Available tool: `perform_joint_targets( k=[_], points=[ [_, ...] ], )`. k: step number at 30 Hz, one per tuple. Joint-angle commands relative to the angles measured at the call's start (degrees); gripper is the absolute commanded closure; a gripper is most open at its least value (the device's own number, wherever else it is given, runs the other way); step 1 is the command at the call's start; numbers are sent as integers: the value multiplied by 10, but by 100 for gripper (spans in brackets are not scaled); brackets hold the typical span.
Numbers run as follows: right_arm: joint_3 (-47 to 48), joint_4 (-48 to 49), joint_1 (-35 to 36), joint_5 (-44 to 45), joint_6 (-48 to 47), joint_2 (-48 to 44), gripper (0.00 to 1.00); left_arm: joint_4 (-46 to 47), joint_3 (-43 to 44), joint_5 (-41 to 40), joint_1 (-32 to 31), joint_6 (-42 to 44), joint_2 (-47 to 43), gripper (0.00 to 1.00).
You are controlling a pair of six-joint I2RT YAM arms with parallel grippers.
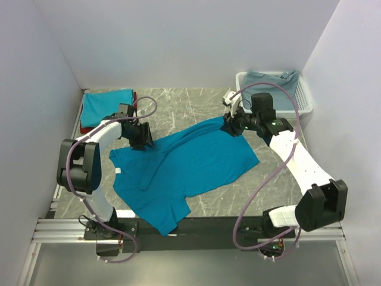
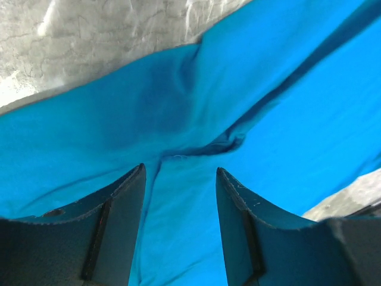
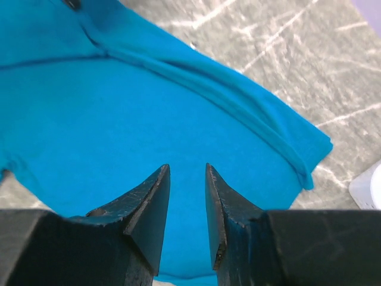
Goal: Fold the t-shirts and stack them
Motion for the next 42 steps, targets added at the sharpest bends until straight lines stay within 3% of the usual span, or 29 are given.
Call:
perform_joint_targets(
  k=[1, 10, 19, 28, 34, 42],
  points=[
    [-14, 6, -2, -29, 53, -24, 62, -4, 18, -16, -12, 28, 0, 44],
    [-37, 1, -18, -58, 40, -23, 62, 5, -4, -63, -30, 26, 7, 47],
    [-44, 4, -36, -77, 41, -26, 62, 4, -18, -17, -39, 35, 25, 54],
    [-47, 3, -49, -88, 39, -28, 62, -3, -16, 9, -43, 38, 31, 77],
    [-48, 3, -51, -91, 40, -31, 62, -6, -20, 18, -45, 35, 13, 99],
    [-47, 1, -52, -94, 38, -26, 62, 1, -32, 66, -64, 16, -30, 99]
  ],
)
